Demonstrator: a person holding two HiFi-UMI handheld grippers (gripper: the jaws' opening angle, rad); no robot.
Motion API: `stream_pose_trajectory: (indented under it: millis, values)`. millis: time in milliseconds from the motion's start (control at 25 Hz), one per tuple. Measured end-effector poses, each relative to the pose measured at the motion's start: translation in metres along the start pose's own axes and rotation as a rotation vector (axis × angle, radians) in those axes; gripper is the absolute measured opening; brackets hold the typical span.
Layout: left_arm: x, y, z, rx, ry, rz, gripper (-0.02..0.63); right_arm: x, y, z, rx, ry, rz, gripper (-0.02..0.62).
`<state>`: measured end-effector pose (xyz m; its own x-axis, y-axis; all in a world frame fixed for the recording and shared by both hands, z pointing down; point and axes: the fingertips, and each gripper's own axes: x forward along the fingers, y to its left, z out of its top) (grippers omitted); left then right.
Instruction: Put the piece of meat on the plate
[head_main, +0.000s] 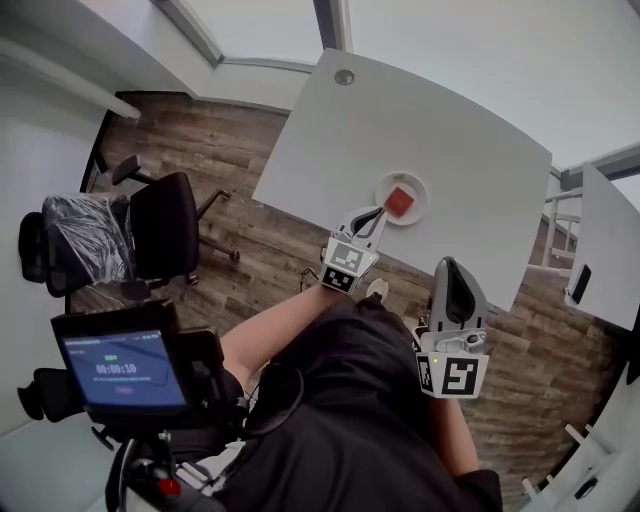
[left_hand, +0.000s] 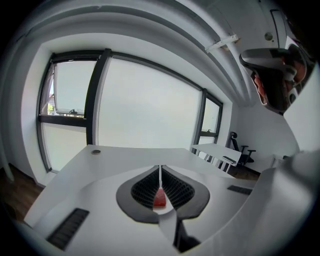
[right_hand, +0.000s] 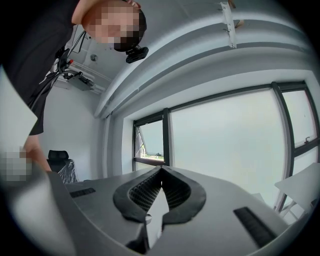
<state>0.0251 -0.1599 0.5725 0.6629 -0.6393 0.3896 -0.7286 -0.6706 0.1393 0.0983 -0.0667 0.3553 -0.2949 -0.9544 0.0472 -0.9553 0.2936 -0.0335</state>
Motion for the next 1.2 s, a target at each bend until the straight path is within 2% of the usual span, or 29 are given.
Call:
stream_pose_trajectory:
  millis: [240,400,600,880,1040,1200]
  values:
    - [-0.04,-0.002,0.027,-0.01,-0.059,0.028,0.006,0.001,0.017,0.01,0.001,-0.023,0.013,0.006]
    - [-0.062,-0.003,0.054,-0.043,-0.117,0.047,0.006,0.008,0.025,0.016,-0.012,-0.039,0.037,0.006]
    - [-0.09,-0.006,0.082,-0.102,-0.154,0.029,0.006,0.018,0.03,0.025,0.005,-0.046,0.039,0.006]
    - [-0.118,-0.002,0.134,-0.043,-0.269,0.095,0.006,0.028,0.021,0.028,-0.018,-0.062,0.034,0.006]
    - [-0.128,-0.007,0.153,-0.018,-0.325,0.092,0.006,0.028,0.013,0.029,-0.028,-0.069,0.015,0.006]
    - [-0.135,-0.004,0.163,0.002,-0.371,0.127,0.006,0.027,0.011,0.027,-0.031,-0.067,0.015,0.006]
